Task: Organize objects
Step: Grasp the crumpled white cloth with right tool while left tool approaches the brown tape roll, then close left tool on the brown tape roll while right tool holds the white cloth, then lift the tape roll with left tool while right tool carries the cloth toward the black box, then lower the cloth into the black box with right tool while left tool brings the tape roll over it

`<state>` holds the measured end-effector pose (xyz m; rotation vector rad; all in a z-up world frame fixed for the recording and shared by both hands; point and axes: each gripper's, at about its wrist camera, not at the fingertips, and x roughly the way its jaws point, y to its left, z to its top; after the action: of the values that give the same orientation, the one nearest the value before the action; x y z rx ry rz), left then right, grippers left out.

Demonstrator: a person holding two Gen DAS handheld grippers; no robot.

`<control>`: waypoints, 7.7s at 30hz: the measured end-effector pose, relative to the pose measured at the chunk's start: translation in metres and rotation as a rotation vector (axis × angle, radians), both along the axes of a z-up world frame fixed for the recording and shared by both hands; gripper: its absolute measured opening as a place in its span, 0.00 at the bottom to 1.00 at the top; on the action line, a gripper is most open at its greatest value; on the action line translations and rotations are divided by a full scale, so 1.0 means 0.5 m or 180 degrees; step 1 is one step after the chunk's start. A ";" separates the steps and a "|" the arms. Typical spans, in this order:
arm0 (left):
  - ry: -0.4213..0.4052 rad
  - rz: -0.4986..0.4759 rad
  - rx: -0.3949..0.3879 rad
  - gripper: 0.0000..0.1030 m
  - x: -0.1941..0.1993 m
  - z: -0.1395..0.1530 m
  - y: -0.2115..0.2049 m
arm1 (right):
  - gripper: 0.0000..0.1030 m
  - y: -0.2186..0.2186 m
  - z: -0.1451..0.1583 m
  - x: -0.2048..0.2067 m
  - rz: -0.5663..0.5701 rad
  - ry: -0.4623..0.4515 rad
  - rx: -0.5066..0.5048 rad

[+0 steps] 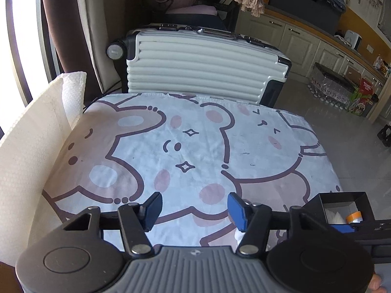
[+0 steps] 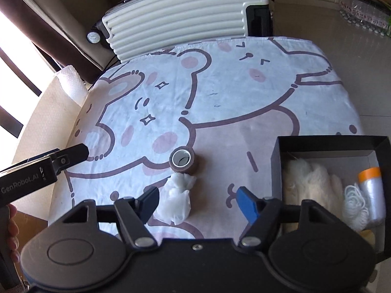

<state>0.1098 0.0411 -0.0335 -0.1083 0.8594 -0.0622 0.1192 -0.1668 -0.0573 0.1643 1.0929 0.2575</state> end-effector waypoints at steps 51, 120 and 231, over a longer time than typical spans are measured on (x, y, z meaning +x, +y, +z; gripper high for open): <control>0.0790 -0.0536 0.0023 0.57 0.177 -0.219 -0.178 | 0.27 -0.023 -0.134 0.118 0.0563 0.0599 -0.0038; 0.0472 -0.0547 0.0150 0.43 0.104 -0.093 -0.130 | 0.27 -0.086 -0.005 0.081 -0.0065 -0.0054 0.0052; 0.0045 -0.1146 -0.0214 0.43 0.050 -0.032 -0.367 | 0.27 -0.446 -0.102 0.012 -0.2825 0.0160 0.1467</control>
<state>0.1346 -0.1422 -0.0494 -0.0158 0.8832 -0.4281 0.1252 -0.3898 -0.1084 1.0393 0.9014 -0.3031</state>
